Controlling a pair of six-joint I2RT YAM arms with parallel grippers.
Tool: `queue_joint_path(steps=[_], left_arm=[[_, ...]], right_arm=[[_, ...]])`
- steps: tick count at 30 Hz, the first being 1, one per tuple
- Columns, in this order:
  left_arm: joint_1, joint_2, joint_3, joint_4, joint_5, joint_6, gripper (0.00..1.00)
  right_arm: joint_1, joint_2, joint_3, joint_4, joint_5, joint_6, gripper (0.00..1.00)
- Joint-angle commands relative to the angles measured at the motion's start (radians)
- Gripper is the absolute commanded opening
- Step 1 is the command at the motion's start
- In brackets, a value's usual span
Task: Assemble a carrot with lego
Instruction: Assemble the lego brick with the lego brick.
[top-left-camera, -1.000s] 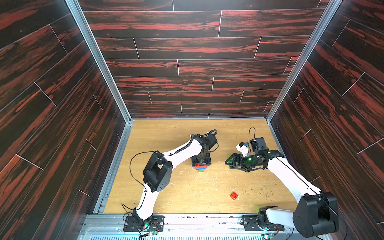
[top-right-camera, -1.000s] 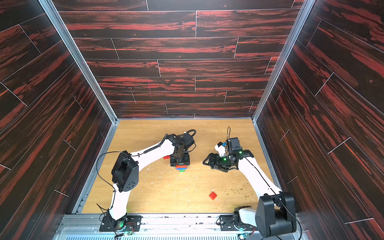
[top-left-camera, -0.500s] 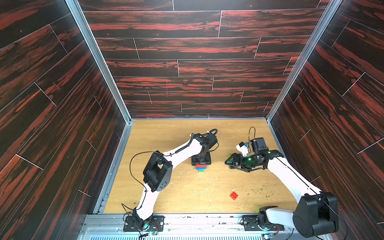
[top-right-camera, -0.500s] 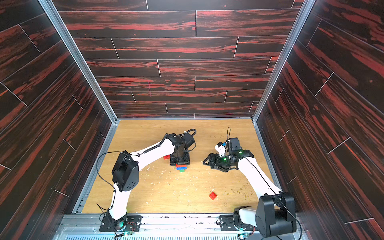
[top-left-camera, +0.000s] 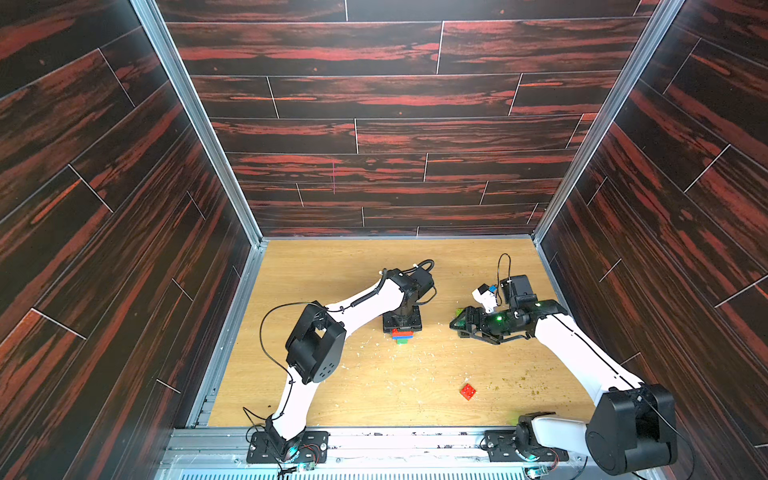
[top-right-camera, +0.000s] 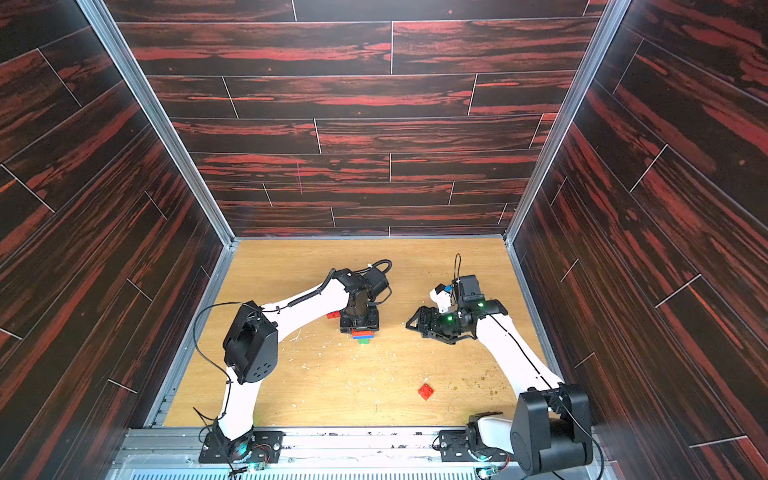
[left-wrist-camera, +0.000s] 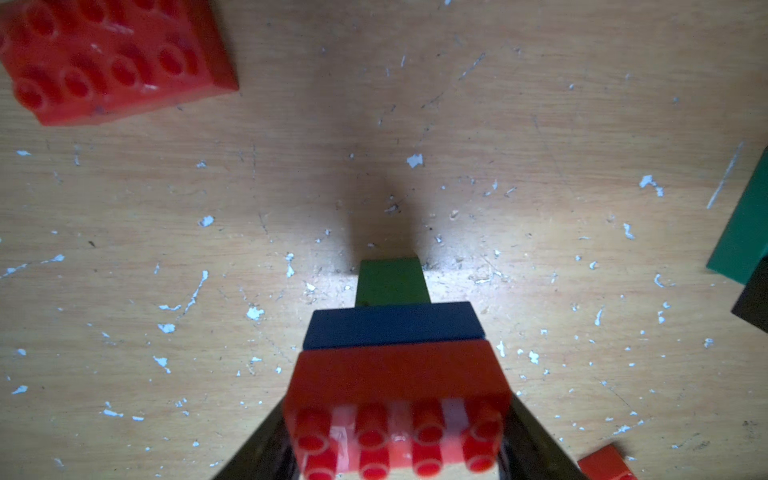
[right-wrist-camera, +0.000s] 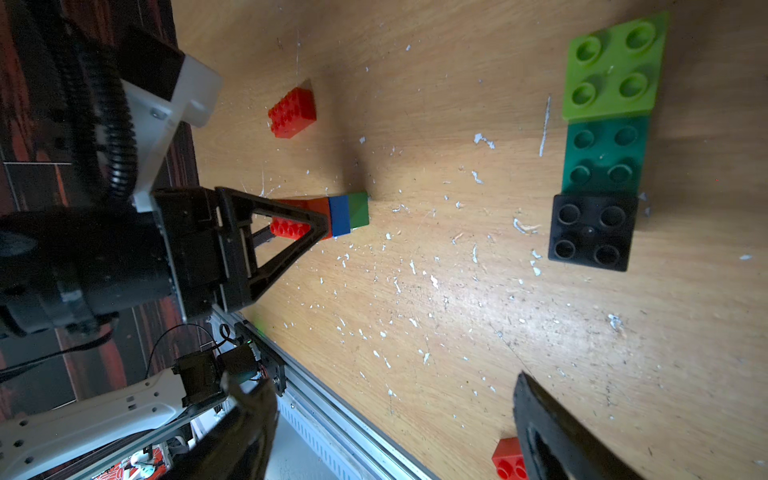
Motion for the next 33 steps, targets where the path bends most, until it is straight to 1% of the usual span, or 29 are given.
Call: queue_joint_path(steps=[1,5,10,17,26,29,33], left_arm=[[0.009,-0.001,-0.051,-0.004,0.002,-0.016,0.44],[0.017,0.002,-0.055,0.003,0.008,-0.017,0.43],[0.018,0.043,-0.031,-0.016,0.029,0.006,0.42],[0.017,0.040,-0.082,0.013,0.044,-0.001,0.40],[0.016,0.076,-0.012,-0.037,0.031,0.030,0.40],[0.016,0.070,-0.018,-0.036,0.030,0.030,0.42],[0.016,0.060,-0.012,-0.034,0.024,0.029,0.50]], right_arm=[[-0.004,0.017,0.013,-0.015,-0.003,-0.001,0.90],[-0.004,0.022,0.017,-0.013,-0.004,-0.002,0.90],[-0.004,0.028,0.022,-0.015,-0.004,-0.007,0.90],[-0.004,0.031,0.031,-0.020,-0.001,-0.010,0.90],[-0.004,0.043,0.047,-0.021,-0.001,-0.014,0.90],[-0.004,0.044,0.051,-0.027,0.003,-0.016,0.90],[-0.004,0.042,0.050,-0.027,0.005,-0.016,0.90]])
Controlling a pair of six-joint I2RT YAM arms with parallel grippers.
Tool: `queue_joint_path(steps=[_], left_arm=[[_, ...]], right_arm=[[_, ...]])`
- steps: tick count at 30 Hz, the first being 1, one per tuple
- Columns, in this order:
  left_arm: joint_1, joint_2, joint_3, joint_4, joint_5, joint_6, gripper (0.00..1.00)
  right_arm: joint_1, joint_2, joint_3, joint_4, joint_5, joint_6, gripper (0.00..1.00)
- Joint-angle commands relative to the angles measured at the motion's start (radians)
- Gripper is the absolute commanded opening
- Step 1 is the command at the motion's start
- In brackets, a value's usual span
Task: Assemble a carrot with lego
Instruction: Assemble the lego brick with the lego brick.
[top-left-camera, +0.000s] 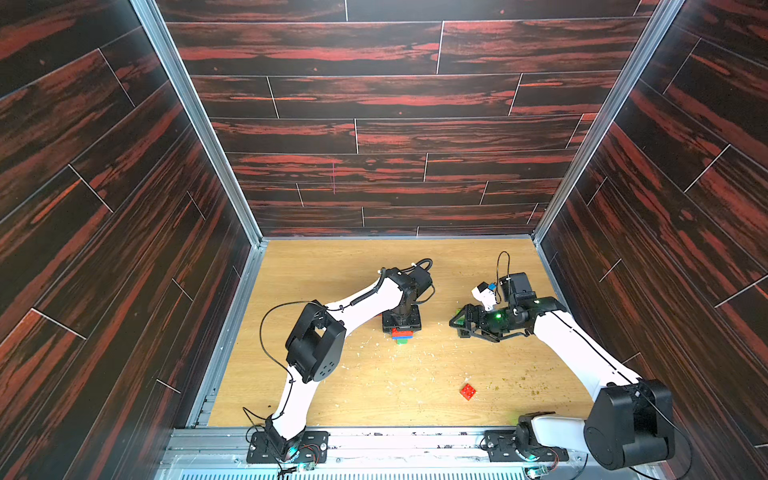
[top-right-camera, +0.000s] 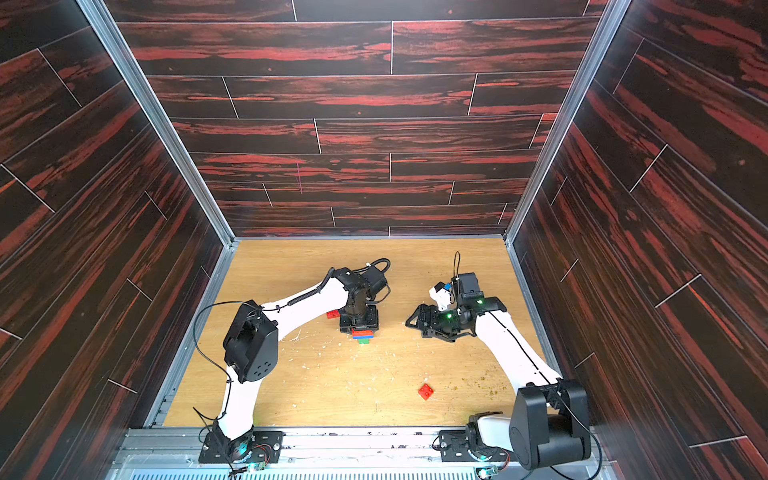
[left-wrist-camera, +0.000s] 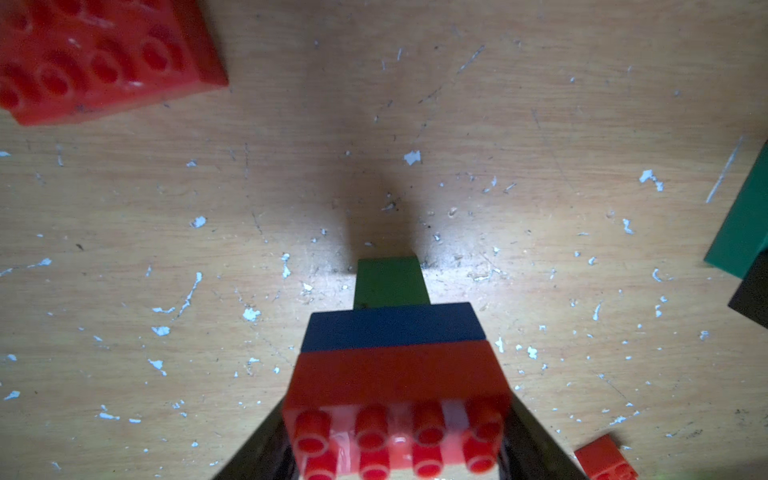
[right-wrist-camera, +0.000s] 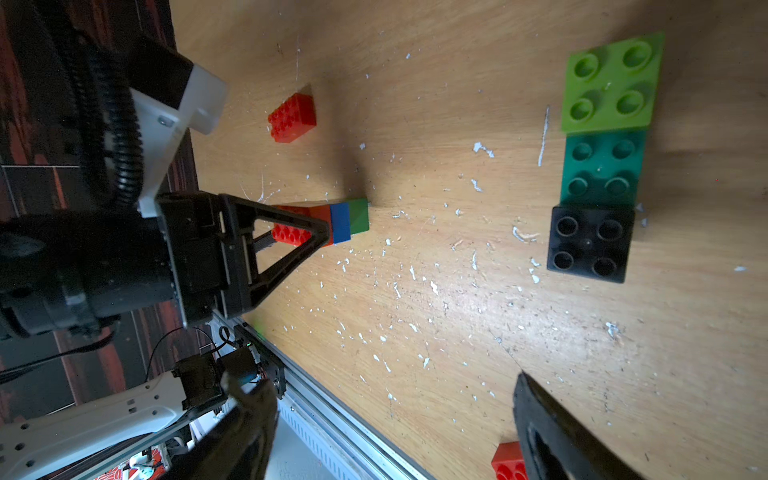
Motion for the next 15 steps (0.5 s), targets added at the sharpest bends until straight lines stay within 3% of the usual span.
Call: queue_joint_path(steps=[1,15], left_arm=[[0.002,0.050,-0.015,-0.028,-0.006,0.009,0.52],[0.002,0.008,0.050,-0.010,-0.015,-0.006,0.74]], right_arm=[[-0.005,0.018,0.027,-0.023,0.002,-0.013,0.90],[-0.014,0.017,0.038,-0.033,0.007,-0.023,0.90]])
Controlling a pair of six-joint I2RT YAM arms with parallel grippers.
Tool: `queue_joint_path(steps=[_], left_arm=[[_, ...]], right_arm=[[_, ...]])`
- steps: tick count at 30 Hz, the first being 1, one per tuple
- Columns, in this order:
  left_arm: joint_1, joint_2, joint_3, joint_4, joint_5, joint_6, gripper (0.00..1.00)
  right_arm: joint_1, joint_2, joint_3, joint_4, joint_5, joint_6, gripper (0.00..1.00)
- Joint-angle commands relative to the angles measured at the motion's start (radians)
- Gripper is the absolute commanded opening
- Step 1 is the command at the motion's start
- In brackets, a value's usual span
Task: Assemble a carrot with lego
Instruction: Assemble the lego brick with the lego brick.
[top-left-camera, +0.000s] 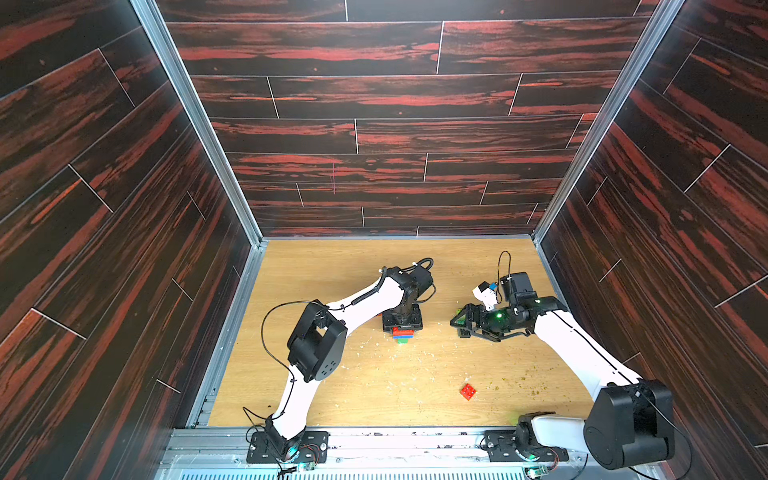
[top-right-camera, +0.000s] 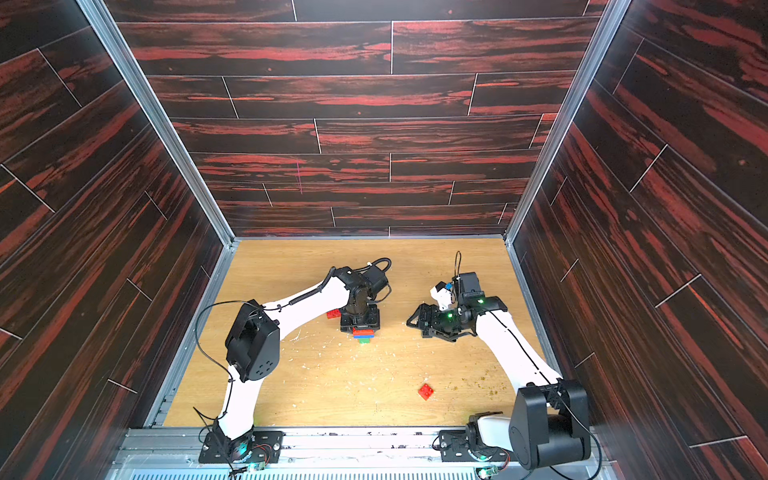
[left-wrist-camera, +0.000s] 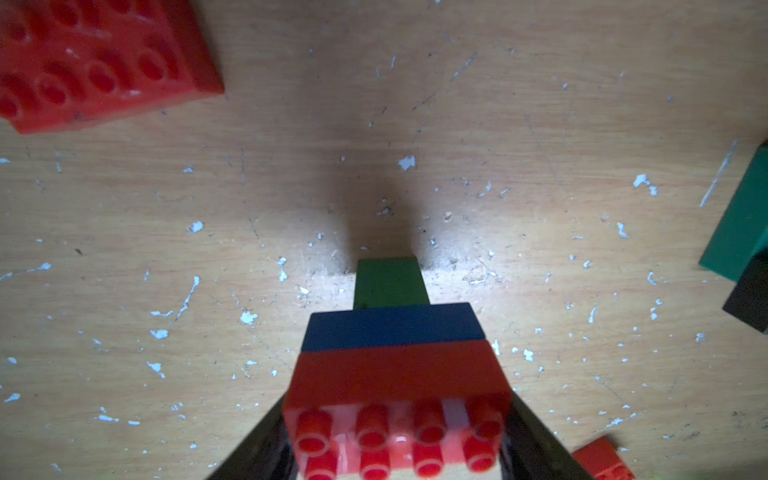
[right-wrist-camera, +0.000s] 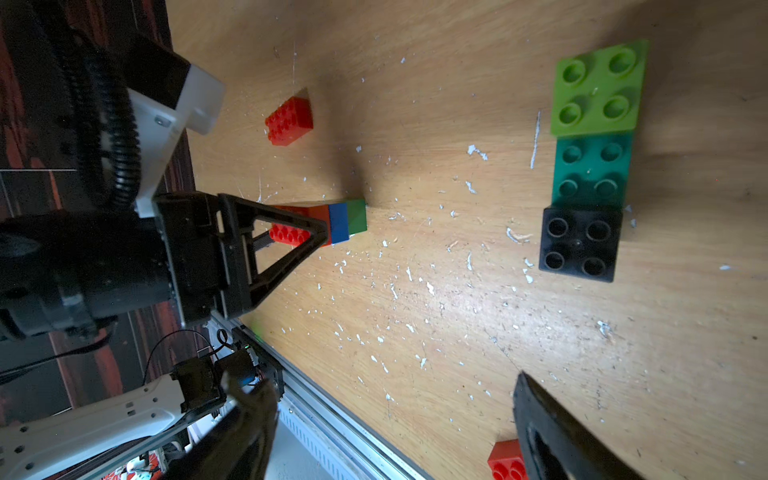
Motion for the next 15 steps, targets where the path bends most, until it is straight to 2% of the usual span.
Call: queue_joint_path(steps=[1,15], left_arm=[[0.002,-0.005,0.024,0.004,-0.013,-0.007,0.74],[0.002,-0.058,0.028,-0.002,-0.035,-0.007,0.88]], right_arm=[[-0.008,0.017,0.031,-0.025,0.000,-0.018,0.90],[-0.015,0.014,0.027,-0.028,0.000,-0.022,0.90]])
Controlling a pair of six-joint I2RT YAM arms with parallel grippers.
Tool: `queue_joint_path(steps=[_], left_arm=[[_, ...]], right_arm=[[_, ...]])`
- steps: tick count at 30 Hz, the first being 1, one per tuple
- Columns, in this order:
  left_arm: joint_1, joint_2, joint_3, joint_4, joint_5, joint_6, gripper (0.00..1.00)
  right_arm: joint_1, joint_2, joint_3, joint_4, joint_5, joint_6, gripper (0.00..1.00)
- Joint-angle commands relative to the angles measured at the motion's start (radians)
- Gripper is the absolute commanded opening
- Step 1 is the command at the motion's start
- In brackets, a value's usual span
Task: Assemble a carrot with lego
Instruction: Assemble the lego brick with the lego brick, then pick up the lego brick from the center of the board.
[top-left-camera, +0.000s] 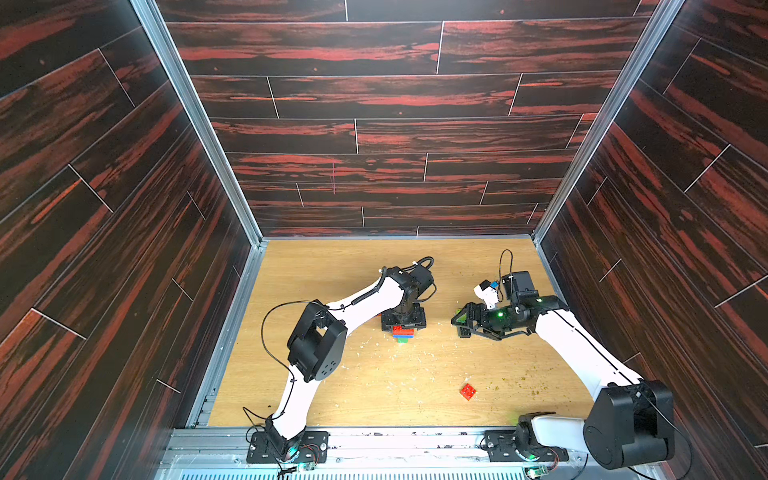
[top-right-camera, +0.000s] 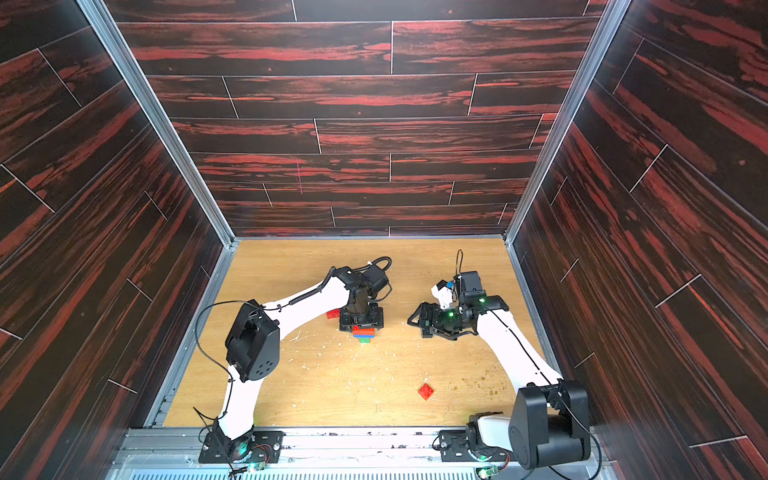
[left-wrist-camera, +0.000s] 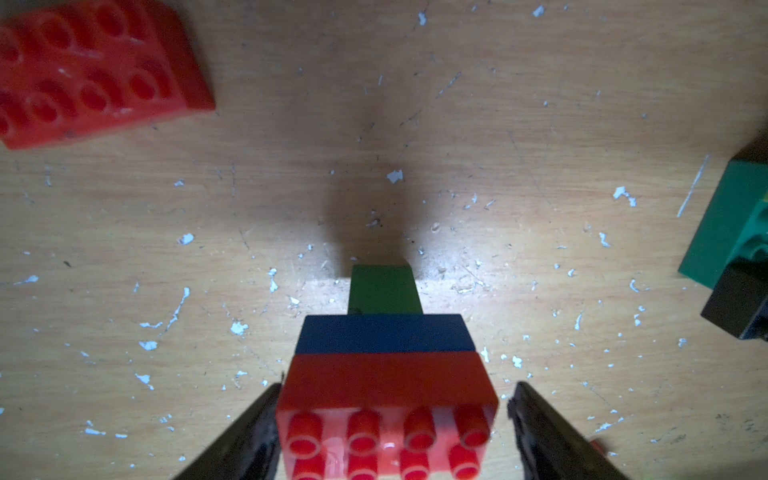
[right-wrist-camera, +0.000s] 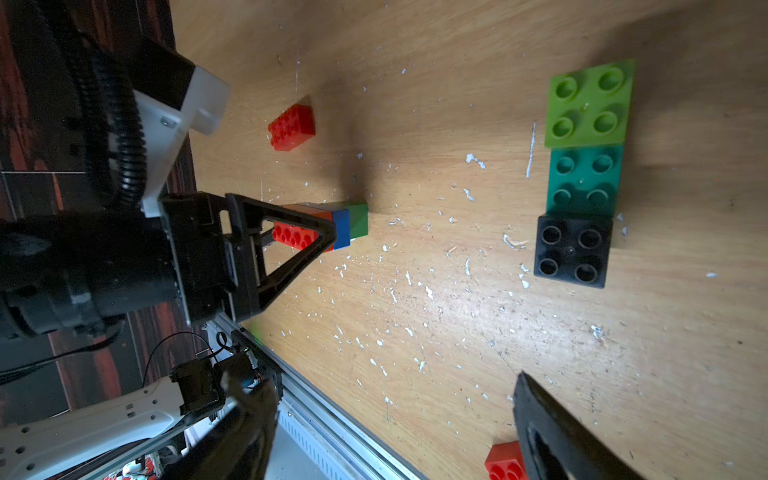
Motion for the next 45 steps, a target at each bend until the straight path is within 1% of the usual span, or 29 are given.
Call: queue_joint_path(steps=[1,6,9,15,20,23,26,30,37,45], left_arm=[[0.002,-0.062,0.031,-0.031,-0.039,0.002,0.88],[0.008,-0.093,0.049,-0.130,-0.118,0.046,0.90],[0.029,-0.125,0.023,-0.132,-0.154,0.052,0.91],[0.101,-0.152,-0.028,-0.090,-0.176,0.094,0.94],[0.165,-0.164,-0.091,-0.009,-0.145,0.140,0.95],[0.198,-0.161,-0.134,0.053,-0.133,0.185,0.95],[0.224,-0.134,-0.130,0.059,-0.157,0.211,0.97],[0.255,-0.100,-0.134,0.100,-0.133,0.197,0.97],[0.260,-0.023,-0.122,0.173,-0.092,0.144,0.96],[0.269,0.002,-0.138,0.209,-0.124,0.123,0.91]], right_arm=[[-0.006,0.014,0.021,-0.027,0.000,-0.012,0.90],[-0.007,0.016,0.028,-0.025,-0.003,-0.013,0.90],[-0.008,0.018,0.028,-0.024,-0.005,-0.012,0.90],[-0.008,0.022,0.031,-0.024,-0.009,-0.010,0.90],[-0.007,0.025,0.036,-0.028,-0.006,-0.010,0.90],[-0.008,0.027,0.036,-0.024,-0.009,-0.006,0.90],[-0.007,0.033,0.041,-0.020,-0.006,-0.003,0.90],[-0.008,0.038,0.043,-0.018,-0.008,0.000,0.90],[-0.008,0.052,0.051,-0.010,-0.008,0.009,0.90],[-0.008,0.051,0.050,-0.009,-0.005,0.018,0.90]])
